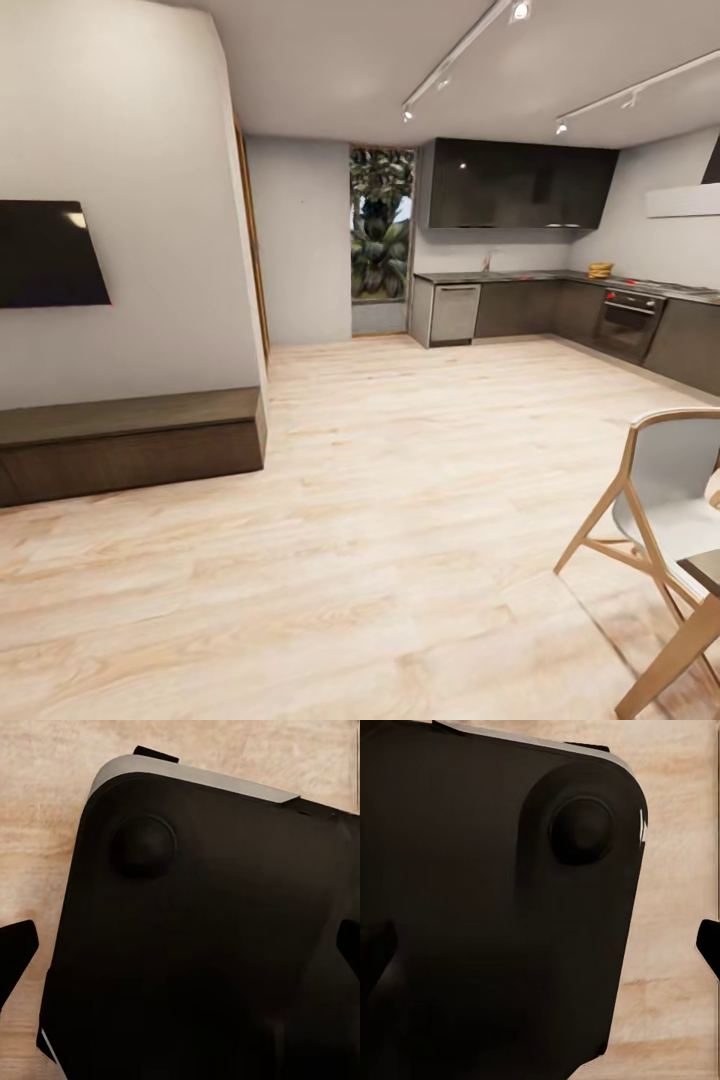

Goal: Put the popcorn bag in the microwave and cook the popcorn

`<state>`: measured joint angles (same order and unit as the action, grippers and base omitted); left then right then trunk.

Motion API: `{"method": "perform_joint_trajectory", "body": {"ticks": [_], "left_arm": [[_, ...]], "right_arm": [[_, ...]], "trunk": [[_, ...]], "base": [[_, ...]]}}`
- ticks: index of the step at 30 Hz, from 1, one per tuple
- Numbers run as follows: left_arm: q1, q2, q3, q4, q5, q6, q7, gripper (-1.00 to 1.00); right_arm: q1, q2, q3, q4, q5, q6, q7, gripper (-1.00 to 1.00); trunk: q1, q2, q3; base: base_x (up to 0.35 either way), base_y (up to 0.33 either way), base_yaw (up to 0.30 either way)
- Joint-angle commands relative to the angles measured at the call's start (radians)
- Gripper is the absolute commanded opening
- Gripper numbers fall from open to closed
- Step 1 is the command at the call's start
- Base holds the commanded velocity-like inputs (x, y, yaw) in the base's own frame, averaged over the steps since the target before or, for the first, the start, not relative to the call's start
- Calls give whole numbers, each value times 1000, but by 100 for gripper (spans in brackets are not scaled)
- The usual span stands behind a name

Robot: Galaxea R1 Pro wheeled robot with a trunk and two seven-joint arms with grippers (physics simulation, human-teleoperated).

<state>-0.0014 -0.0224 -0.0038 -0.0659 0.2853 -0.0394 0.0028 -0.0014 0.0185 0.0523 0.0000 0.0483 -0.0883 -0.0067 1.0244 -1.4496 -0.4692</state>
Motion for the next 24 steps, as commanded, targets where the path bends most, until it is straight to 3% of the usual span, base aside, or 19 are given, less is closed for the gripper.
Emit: {"method": "perform_joint_trajectory", "body": {"ticks": [1,24], "left_arm": [[0,0,-1,0,5,-3,0,100],[0,0,-1,0,6,-4,0,100]], "right_arm": [[0,0,4,0,5,-2,-1,100],[0,0,4,0,5,-2,-1,100]], "trunk": [[1,0,-1],[1,0,-1]], "base": [[326,0,0],[326,0,0]]}}
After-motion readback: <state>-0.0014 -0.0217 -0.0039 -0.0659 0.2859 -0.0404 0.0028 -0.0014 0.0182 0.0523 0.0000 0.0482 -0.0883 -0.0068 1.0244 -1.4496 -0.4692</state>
